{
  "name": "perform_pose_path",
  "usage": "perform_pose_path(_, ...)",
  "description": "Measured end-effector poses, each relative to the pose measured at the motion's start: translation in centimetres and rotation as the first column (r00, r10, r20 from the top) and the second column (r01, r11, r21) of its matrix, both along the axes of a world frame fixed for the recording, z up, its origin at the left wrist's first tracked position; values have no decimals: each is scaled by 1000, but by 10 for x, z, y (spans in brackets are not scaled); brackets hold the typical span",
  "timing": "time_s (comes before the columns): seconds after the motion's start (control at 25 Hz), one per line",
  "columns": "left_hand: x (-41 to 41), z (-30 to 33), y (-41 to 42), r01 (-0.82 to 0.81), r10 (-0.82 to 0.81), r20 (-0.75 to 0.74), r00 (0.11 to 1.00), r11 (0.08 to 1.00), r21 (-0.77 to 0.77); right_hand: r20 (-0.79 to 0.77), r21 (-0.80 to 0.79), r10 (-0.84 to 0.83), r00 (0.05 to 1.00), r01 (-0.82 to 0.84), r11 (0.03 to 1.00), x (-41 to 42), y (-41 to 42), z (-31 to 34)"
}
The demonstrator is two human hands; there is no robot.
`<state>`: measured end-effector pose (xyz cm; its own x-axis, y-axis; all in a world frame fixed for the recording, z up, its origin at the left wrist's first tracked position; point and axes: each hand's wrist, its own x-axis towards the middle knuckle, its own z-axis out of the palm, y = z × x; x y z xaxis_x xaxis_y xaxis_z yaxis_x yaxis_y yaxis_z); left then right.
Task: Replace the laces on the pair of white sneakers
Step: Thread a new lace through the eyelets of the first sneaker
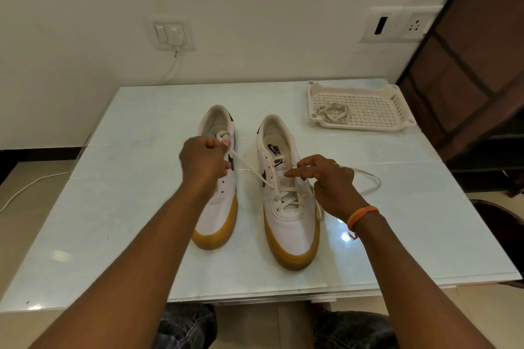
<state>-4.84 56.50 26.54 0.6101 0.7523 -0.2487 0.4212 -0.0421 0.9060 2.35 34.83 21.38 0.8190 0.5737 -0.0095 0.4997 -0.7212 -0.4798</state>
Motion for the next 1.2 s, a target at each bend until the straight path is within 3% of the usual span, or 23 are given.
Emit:
perform_pose_path(0.2,-2,5,42,-204,197,145,970,979,30,-20,37,-12,1000,12,999,2,1,-3)
perform_pose_path(0.28,-2,5,48,-211,198,145,969,974,80,-27,58,-5,1000,6,998,2,0,-4)
perform_pose_path(0.32,-2,5,47,-146,136,91,987,982,116,-31,68,-1,1000,3,998,3,0,-6)
perform_pose_path(0.4,-5,-3,40,113,-67,-189,980,964,242,-42,80,3,999,0,997,4,1,-8)
perform_pose_path(0.48,-9,-9,25,360,-142,-485,863,846,393,-54,86,8,999,-4,996,5,1,-10)
perform_pose_path(0.56,-14,-9,5,495,-197,-573,795,757,427,-61,99,9,998,-3,995,6,0,-12)
perform_pose_path(0.68,-19,-13,-28,589,-440,-561,701,801,107,-73,120,6,997,3,993,6,0,-14)
perform_pose_path(0.72,-20,-15,-37,549,-471,-503,725,835,9,-73,125,8,997,1,992,6,0,-14)
perform_pose_path(0.84,-13,-23,-46,238,-290,-260,921,947,-215,-91,139,7,996,6,990,6,0,-13)
perform_pose_path(0.96,-10,-23,-51,36,-124,-183,975,905,-424,-109,131,2,994,12,991,5,1,-10)
perform_pose_path(1.2,-5,-14,-47,75,-142,-129,981,901,-427,-106,151,16,994,0,989,6,-2,-12)
